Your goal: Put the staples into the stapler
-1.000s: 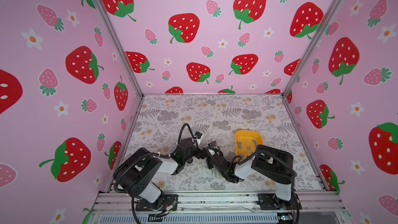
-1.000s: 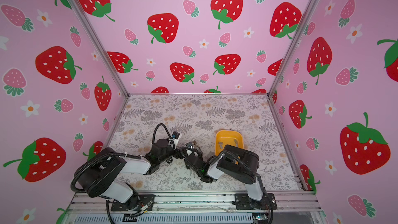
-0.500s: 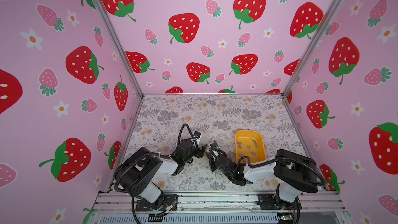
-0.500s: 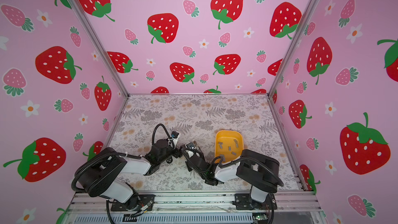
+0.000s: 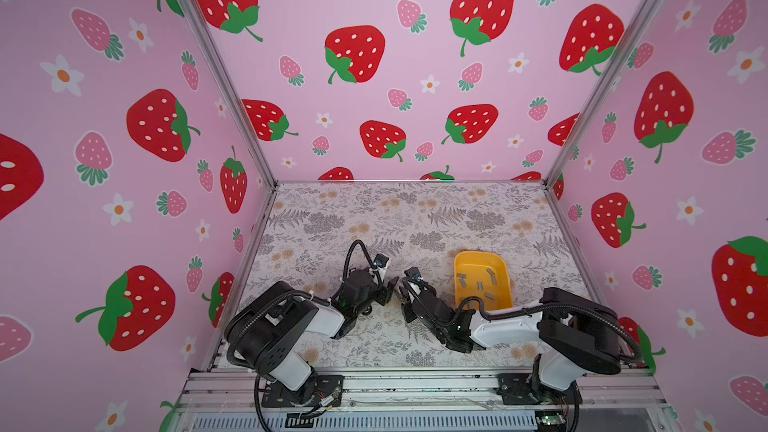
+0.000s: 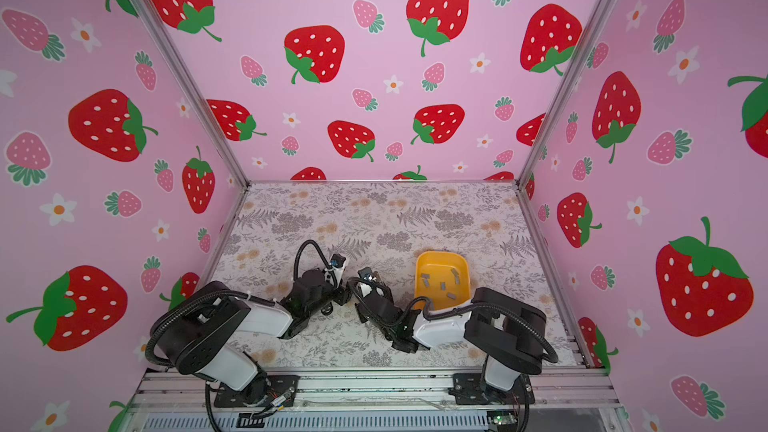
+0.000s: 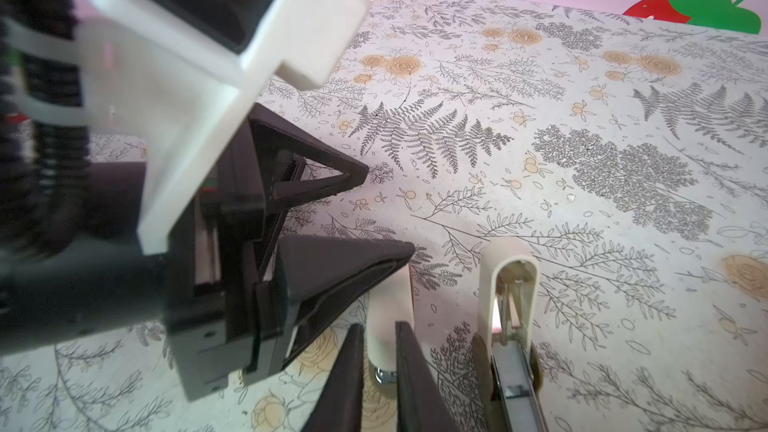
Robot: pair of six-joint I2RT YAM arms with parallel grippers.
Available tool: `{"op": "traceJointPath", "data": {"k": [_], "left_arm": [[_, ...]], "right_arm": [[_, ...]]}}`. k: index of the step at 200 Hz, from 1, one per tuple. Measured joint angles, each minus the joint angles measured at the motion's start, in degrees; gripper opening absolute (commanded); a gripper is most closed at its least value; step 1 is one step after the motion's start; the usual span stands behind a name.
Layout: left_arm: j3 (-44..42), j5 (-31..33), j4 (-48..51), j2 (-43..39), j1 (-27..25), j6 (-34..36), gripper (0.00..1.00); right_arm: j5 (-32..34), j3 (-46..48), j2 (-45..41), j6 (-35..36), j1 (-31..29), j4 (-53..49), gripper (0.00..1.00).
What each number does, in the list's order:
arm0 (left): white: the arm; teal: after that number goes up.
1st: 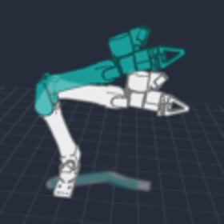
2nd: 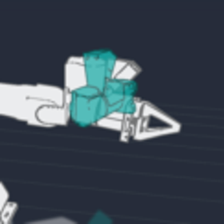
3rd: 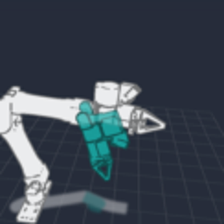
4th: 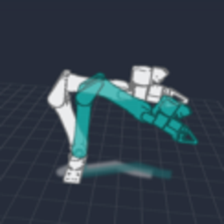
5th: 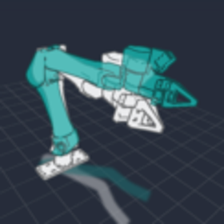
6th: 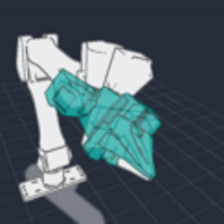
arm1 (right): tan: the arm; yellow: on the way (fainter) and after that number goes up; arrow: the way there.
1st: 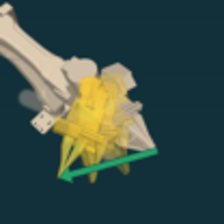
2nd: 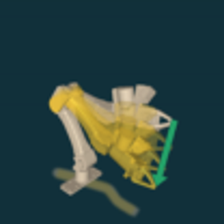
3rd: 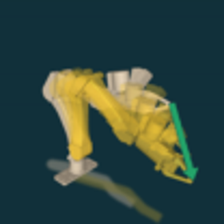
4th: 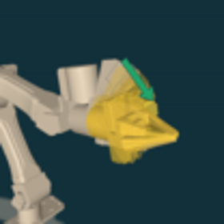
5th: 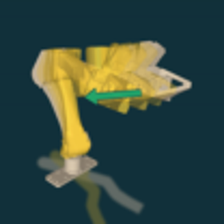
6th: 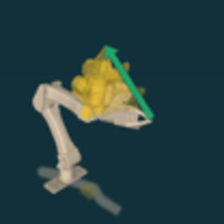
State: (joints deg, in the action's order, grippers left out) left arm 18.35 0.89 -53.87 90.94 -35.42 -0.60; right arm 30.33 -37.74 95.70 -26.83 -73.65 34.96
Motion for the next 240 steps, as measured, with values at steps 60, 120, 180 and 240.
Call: {"op": "traceJointPath", "data": {"k": [60,120,180,240], "left_arm": [[-0.11,-0.68,-2.82,1.46,0.00,0.76,0.62],[-0.22,-1.05,-4.98,2.69,-0.02,0.98,0.61],[-0.20,-0.98,-7.08,4.11,-0.07,1.36,0.61],[-0.09,-0.04,-8.02,4.81,0.02,1.51,0.61]], "right_arm": [[-0.44,-2.89,5.92,-0.37,0.72,-1.70,0.14],[-1.09,-3.10,7.37,-2.05,0.92,-0.92,0.12],[-1.25,-0.70,10.49,-4.24,0.76,8.37,0.13],[1.27,1.49,15.39,-5.22,-0.11,20.76,0.16]]}}
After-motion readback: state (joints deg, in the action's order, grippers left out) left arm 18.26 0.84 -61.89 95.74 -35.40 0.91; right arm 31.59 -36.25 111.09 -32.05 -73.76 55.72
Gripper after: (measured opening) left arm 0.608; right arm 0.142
